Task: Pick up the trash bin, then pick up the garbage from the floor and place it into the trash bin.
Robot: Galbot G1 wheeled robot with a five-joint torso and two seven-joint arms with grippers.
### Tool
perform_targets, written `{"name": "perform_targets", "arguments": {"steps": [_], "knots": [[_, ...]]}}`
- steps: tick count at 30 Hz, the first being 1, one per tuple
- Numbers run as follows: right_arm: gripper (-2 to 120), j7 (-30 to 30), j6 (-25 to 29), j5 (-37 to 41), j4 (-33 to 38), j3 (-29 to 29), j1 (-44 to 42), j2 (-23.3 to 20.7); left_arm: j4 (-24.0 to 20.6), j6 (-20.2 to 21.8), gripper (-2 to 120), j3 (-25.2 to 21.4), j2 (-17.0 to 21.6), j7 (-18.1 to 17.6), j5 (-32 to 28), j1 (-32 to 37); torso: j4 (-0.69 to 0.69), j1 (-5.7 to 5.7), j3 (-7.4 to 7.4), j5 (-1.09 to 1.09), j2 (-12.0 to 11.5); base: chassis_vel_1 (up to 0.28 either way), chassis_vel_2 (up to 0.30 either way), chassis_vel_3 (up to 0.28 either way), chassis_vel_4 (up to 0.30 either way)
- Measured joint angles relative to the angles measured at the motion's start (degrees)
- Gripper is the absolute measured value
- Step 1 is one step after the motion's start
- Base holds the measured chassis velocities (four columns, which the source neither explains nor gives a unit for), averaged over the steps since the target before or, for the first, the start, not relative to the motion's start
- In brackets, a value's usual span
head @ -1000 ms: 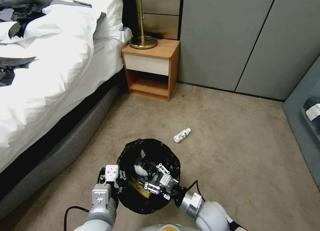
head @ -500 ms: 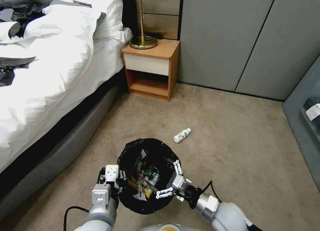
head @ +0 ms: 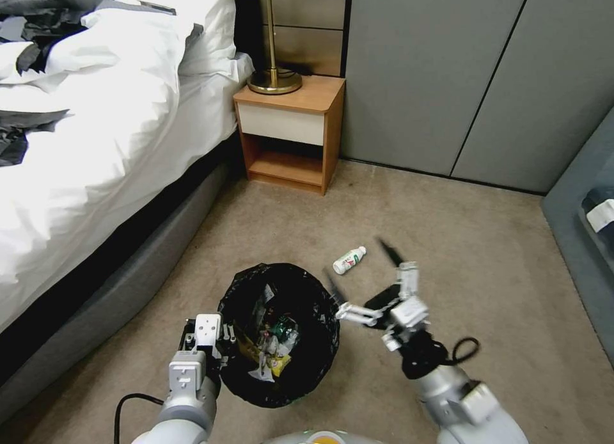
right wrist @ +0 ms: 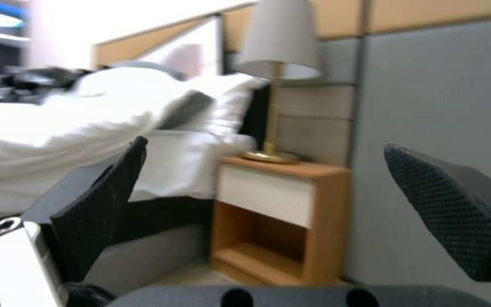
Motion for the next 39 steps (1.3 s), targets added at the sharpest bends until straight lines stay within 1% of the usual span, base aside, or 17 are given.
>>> {"name": "perform_targets", "arguments": {"steps": [2, 3, 6, 10, 16, 25, 39], "knots": [[100, 1.2, 2.4, -0.2, -1.3, 0.6, -2.2, 1.4, -0.1, 0.0, 1, -0.4, 0.2, 0.0, -0.5, -0.1, 0.01, 0.00, 0.00, 0.00, 0.0, 0.000, 0.000, 0.000, 0.000], [100, 1.2, 2.4, -0.2, -1.3, 0.6, -2.2, 1.4, -0.1, 0.0, 1, -0.4, 0.2, 0.0, -0.5, -0.1, 0.01, 0.00, 0.00, 0.00, 0.0, 0.000, 0.000, 0.000, 0.000], [100, 2.1, 6.2, -0.1, -4.6, 1.6, -4.0, 2.9, -0.3, 0.0, 1, -0.8, 0.5, -0.1, -1.2, -0.1, 0.01, 0.00, 0.00, 0.00, 0.0, 0.000, 0.000, 0.000, 0.000], [100, 3.1, 7.7, 0.0, -7.3, 1.7, -4.1, 3.7, -0.4, 0.1, 1, -0.9, 0.6, -0.1, -1.4, -0.2, 0.01, 0.00, 0.00, 0.01, 0.0, 0.000, 0.000, 0.000, 0.000], [100, 3.2, 7.6, 0.4, -9.0, 1.7, -3.2, 3.9, -0.4, 0.3, 1, -0.8, 0.5, -0.2, -1.4, -0.4, 0.01, 0.00, 0.00, 0.01, 0.0, 0.000, 0.000, 0.000, 0.000], [100, 2.9, 6.4, 1.6, -9.4, 1.7, -1.9, 3.4, -0.4, 0.3, 1, -0.6, 0.3, -0.3, -1.1, -0.2, 0.01, 0.00, 0.00, 0.01, 0.0, -0.007, 0.003, 0.004, -0.007], [99, 2.0, 5.4, 2.7, -9.5, 1.4, -1.5, 3.1, -0.4, 0.3, 1, -0.3, 0.2, -0.3, -0.6, -0.3, 0.01, 0.00, 0.01, 0.00, 0.0, -0.136, 0.138, 0.132, -0.130]]}}
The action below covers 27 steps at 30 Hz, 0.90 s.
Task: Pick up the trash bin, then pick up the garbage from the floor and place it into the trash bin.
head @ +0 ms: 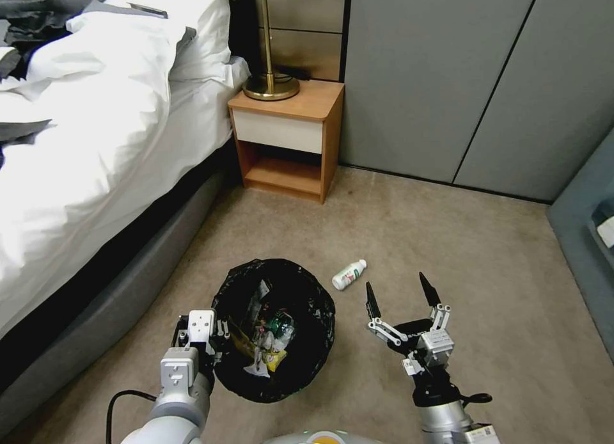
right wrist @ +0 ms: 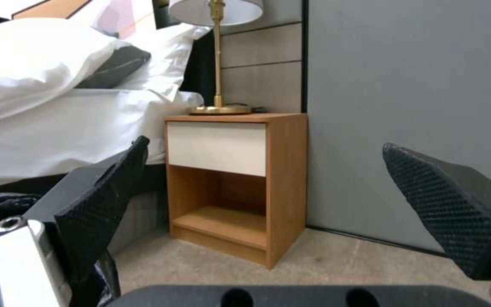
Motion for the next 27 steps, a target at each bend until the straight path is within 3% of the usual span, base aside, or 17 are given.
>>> {"name": "perform_targets", "arguments": {"steps": [11, 27], "knots": [[99, -1.6, 0.7, 0.0, -0.4, 0.0, 0.6, -0.1, -0.1, 0.0, 1, 0.0, 0.1, 0.0, 0.0, 0.0, 0.00, 0.00, 0.00, 0.00, 0.0, -0.112, 0.114, 0.119, -0.119], [100, -1.7, -0.4, 0.4, -1.0, -0.1, 3.4, -0.6, -0.2, 0.0, 1, 0.0, 0.0, 0.0, 0.0, -0.2, -0.01, 0.00, 0.00, 0.01, 0.0, -0.014, 0.014, 0.012, -0.017]]}}
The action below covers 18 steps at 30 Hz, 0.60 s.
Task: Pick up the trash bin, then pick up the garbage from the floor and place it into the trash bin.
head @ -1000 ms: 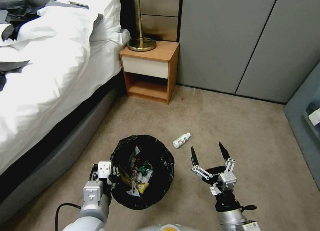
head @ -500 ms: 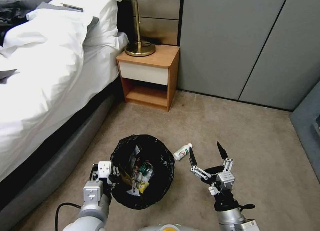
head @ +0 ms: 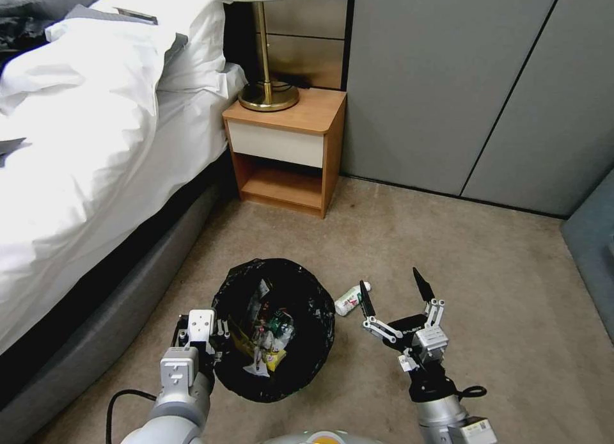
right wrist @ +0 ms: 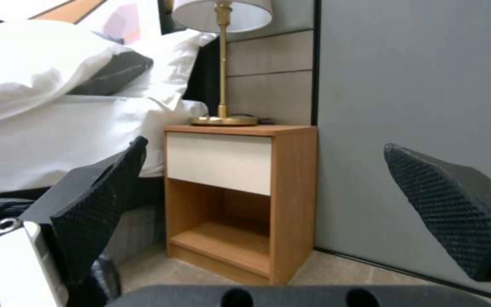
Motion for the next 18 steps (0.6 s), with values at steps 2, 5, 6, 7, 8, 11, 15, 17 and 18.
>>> {"name": "perform_targets", "arguments": {"steps": [2, 5, 6, 7, 8, 11, 15, 17, 18], "knots": [[100, 1.8, -4.2, 0.5, 0.0, -0.7, 1.9, -0.7, -0.1, 0.0, 1, -0.2, 0.0, 0.0, 0.0, -0.1, 0.00, 0.00, 0.00, -0.01, 0.0, 0.000, 0.000, 0.000, 0.000], [100, 4.7, -10.8, 3.0, 0.2, -2.3, 4.5, -1.4, -0.2, 0.0, 1, -0.4, 0.0, 0.0, -0.1, -0.1, 0.00, 0.00, 0.00, -0.01, 0.0, 0.000, 0.000, 0.000, 0.000], [100, 6.0, -13.6, 4.5, 0.3, -3.0, 5.8, -1.6, -0.3, 0.0, 1, -0.4, 0.0, 0.0, -0.1, 0.0, 0.01, 0.00, 0.00, 0.00, 0.0, 0.000, 0.000, 0.000, 0.000], [100, 7.7, -18.0, 7.1, 0.4, -3.9, 7.8, -1.9, -0.4, 0.0, 1, -0.4, 0.0, 0.0, -0.1, 0.1, 0.00, 0.00, 0.00, 0.00, 0.0, 0.000, 0.000, 0.000, 0.000], [100, 7.7, -18.0, 7.1, 0.4, -3.9, 7.8, -1.9, -0.4, 0.0, 1, -0.4, 0.0, 0.0, -0.1, 0.1, 0.00, 0.00, 0.00, 0.00, 0.0, 0.000, 0.000, 0.000, 0.000], [100, 12.6, -30.2, 14.6, -1.6, -6.1, 14.2, -2.4, -0.5, 0.0, 1, -0.4, -0.3, 0.0, 0.2, 0.6, 0.01, 0.00, 0.00, -0.01, 0.0, 0.000, 0.000, 0.000, 0.000], [100, 18.2, -42.8, 24.5, -4.9, -8.6, 19.6, -3.0, -0.7, 0.1, 1, -0.5, -0.7, 0.0, 0.7, 1.1, 0.00, 0.00, 0.01, 0.00, 0.0, 0.000, 0.000, 0.000, 0.000], [100, 20.6, -47.3, 28.7, -5.8, -9.3, 21.1, -3.1, -0.7, 0.1, 1, -0.7, -0.8, 0.0, 0.8, 1.2, 0.01, 0.00, 0.00, 0.01, 0.0, 0.000, 0.000, 0.000, 0.000], [100, 21.7, -49.2, 30.5, -6.4, -9.6, 21.8, -3.1, -0.7, 0.1, 1, -0.7, -0.9, 0.0, 0.8, 1.3, 0.01, 0.00, 0.00, -0.02, 0.0, 0.000, 0.000, 0.000, 0.000]]}}
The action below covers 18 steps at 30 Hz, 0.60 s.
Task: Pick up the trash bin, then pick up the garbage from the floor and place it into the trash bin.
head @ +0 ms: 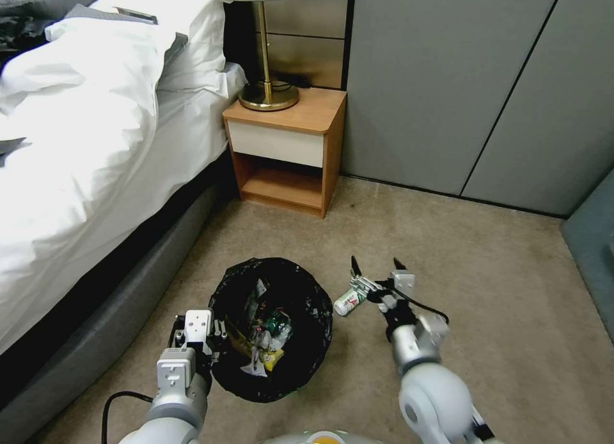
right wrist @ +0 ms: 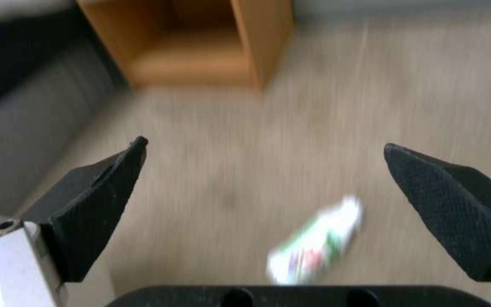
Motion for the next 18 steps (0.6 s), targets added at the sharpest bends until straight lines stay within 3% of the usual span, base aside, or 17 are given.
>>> {"name": "perform_targets", "arguments": {"steps": [2, 16, 18], "knots": [[100, 3.3, -5.6, 6.2, -3.9, -1.4, 3.2, 0.6, 0.0, 0.0, 1, -0.2, -0.4, 0.0, 0.3, 0.4, -0.01, 0.00, 0.00, 0.02, 0.0, 0.000, 0.000, 0.000, 0.000], [100, 3.9, -9.8, 11.0, -21.4, -0.8, 11.5, 4.5, -0.2, -0.1, 1, -0.3, -0.9, -0.3, 0.6, 1.1, -0.01, 0.00, 0.00, 0.01, 0.0, 0.000, 0.000, 0.000, 0.000], [100, 3.9, -9.8, 11.0, -21.4, -0.8, 11.5, 4.5, -0.2, -0.1, 1, -0.3, -0.9, -0.3, 0.6, 1.1, -0.01, 0.00, 0.00, 0.01, 0.0, 0.000, 0.000, 0.000, 0.000]]}}
